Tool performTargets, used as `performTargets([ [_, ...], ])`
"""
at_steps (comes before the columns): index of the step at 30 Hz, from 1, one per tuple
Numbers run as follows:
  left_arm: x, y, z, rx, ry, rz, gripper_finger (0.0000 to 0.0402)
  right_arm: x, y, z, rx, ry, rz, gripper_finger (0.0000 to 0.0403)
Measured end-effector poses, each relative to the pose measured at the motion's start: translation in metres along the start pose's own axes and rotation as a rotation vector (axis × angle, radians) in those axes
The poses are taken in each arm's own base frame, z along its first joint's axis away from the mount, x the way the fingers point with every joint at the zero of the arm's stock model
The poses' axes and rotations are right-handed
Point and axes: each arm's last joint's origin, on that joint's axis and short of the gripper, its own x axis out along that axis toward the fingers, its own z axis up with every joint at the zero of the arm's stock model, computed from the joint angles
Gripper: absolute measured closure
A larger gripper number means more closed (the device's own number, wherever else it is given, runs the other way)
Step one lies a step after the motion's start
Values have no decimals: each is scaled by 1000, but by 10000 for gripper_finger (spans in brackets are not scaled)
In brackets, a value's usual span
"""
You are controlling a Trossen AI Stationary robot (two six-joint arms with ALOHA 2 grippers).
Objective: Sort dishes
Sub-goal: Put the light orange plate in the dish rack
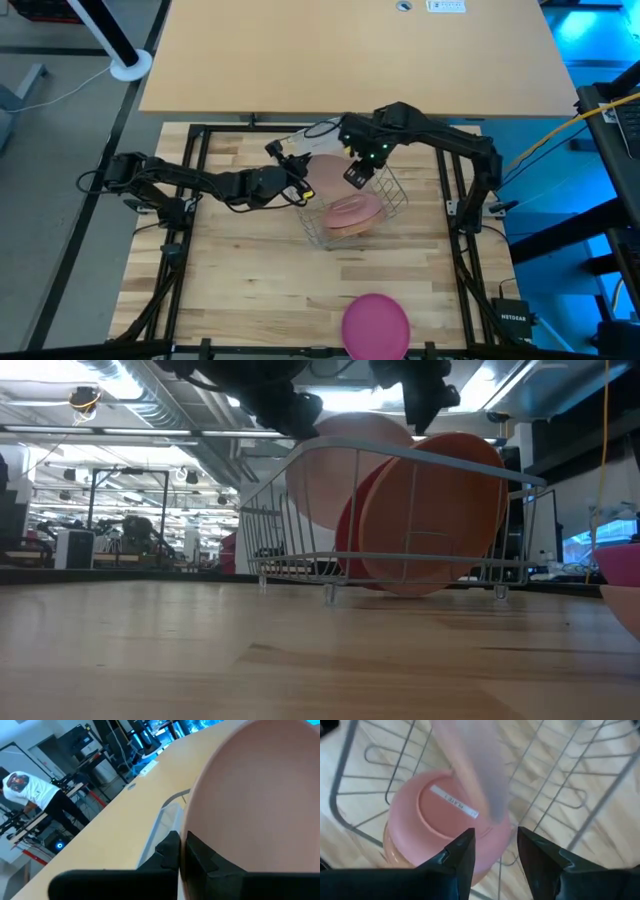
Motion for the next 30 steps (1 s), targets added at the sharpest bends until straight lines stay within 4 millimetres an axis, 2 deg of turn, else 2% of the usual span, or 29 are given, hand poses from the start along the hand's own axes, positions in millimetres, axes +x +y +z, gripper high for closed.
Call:
performTargets([
  [5,0,0,0,-4,-1,0,401,-19,0,-7,54,-43,42,253],
  [9,0,0,0,-5,0,3,401,-18,13,-13,31,-28,68,253],
  [14,0,1,1,-9,-3,4,401,-5,37,-17,-92,-6,53,253],
  [17,0,1,1,-11,-5,4,401,2,42,-16,-115,-9,-2,253],
  [21,-2,-1,1,-10,-8,0,401,15,42,-10,-142,4,-68,253],
  [30,-8,-6,3,-3,-18,-16,401,40,28,-7,-124,86,-138,253],
])
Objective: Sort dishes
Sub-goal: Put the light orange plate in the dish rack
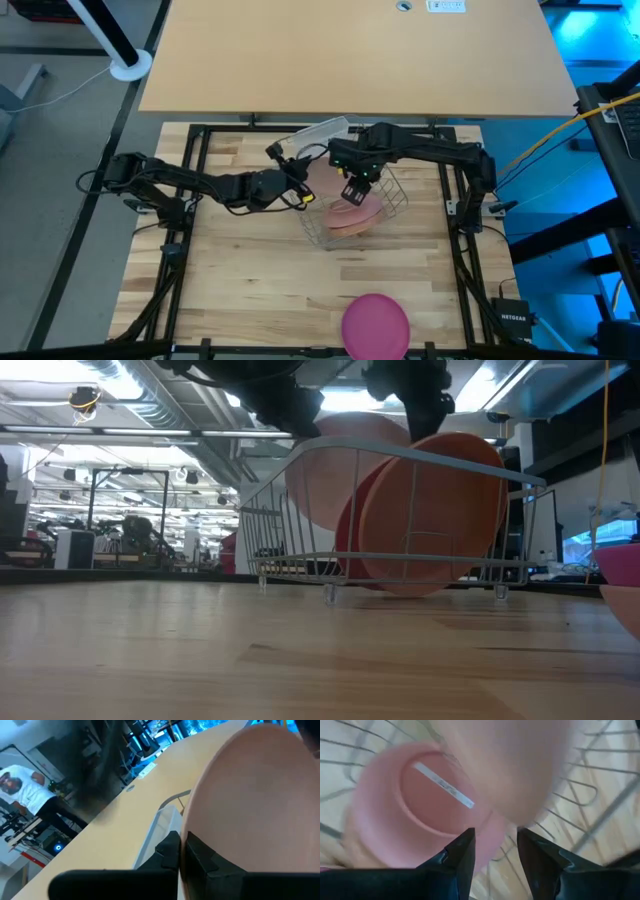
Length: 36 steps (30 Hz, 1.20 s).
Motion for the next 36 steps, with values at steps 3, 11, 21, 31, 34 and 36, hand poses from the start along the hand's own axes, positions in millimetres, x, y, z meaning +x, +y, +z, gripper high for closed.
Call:
performTargets([
  [3,-2,-2,2,-7,-13,-14,401,7,-3,0,1,18,-35,253],
  [11,-7,-7,3,1,-29,-64,401,13,-3,-1,-4,22,-84,253],
  [21,-4,-4,3,15,-22,-35,401,13,-5,0,-4,-7,-136,253],
  [31,-3,-3,2,-3,-14,-23,401,13,-5,6,-20,-83,-181,253],
  [34,-5,-4,2,-2,-16,-28,401,13,-5,8,-36,-94,-178,253],
  [36,-6,-6,3,0,-19,-34,401,13,-5,8,-43,-92,-178,253],
])
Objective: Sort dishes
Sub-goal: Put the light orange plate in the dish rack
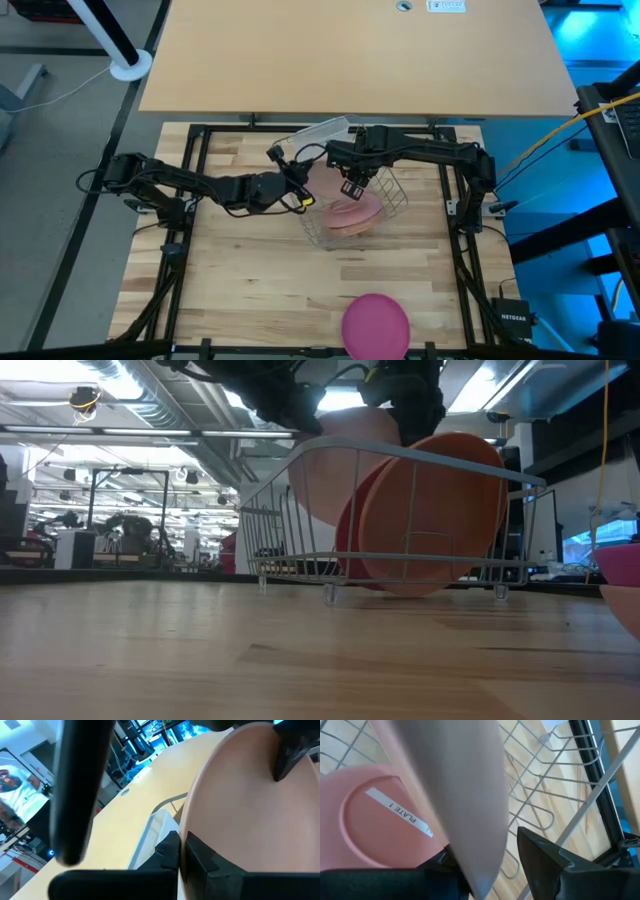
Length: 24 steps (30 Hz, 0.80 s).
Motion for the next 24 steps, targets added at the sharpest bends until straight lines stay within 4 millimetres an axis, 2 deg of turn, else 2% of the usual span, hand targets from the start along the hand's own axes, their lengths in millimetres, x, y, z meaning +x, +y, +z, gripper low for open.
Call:
performTargets([
  [7,-3,-2,1,4,-3,-1,402,0,0,0,-9,-4,-13,253],
  [12,2,3,-1,-2,15,42,401,-5,0,-2,-7,2,53,253],
  [17,8,8,-4,-7,35,75,401,-26,-6,-5,6,-9,84,253],
  [24,11,12,-5,-11,43,92,401,-59,-14,-3,33,-108,149,253],
])
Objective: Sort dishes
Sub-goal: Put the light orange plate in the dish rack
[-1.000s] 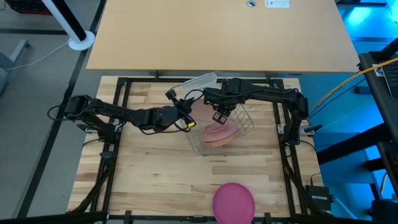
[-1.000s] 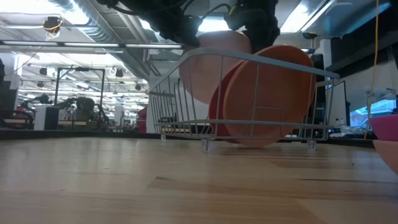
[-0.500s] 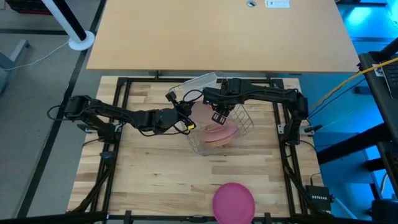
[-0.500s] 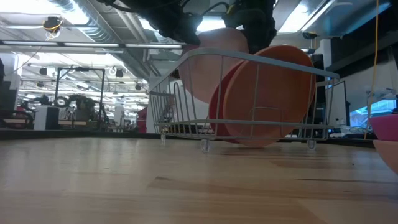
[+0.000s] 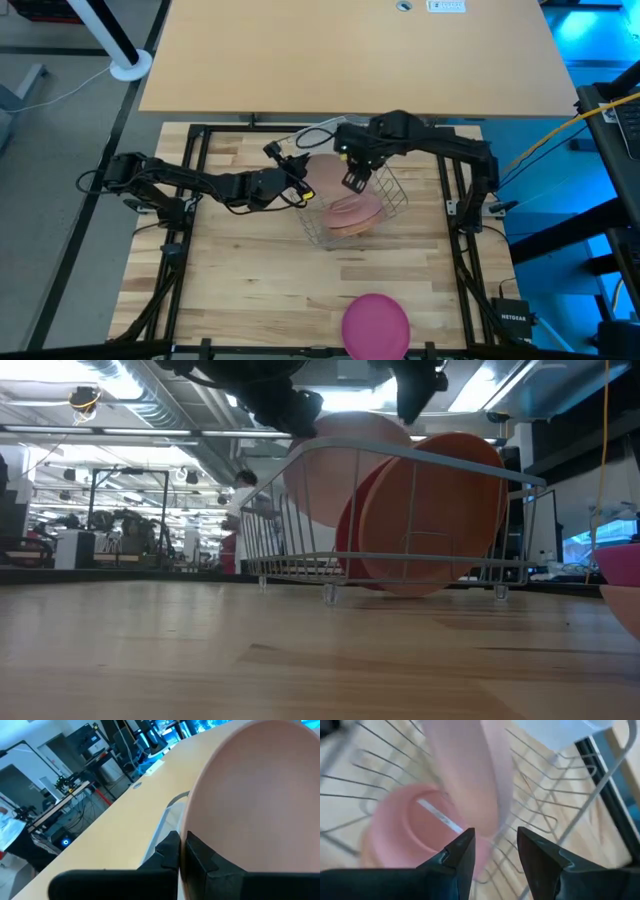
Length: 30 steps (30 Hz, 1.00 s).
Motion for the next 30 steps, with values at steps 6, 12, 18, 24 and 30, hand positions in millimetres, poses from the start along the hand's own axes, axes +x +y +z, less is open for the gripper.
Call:
performTargets([
  [6,2,1,0,-22,3,7,401,-17,3,1,5,-12,180,253],
  [12,2,2,-1,-57,4,12,401,-7,8,-2,-56,64,280,253],
  [18,3,2,-1,-64,4,12,401,18,11,-6,-102,146,277,253],
  [24,0,0,0,-82,0,4,401,34,15,-1,-139,95,293,253],
  [30,-2,-2,1,-82,-5,-5,401,34,14,3,-170,39,233,253],
])
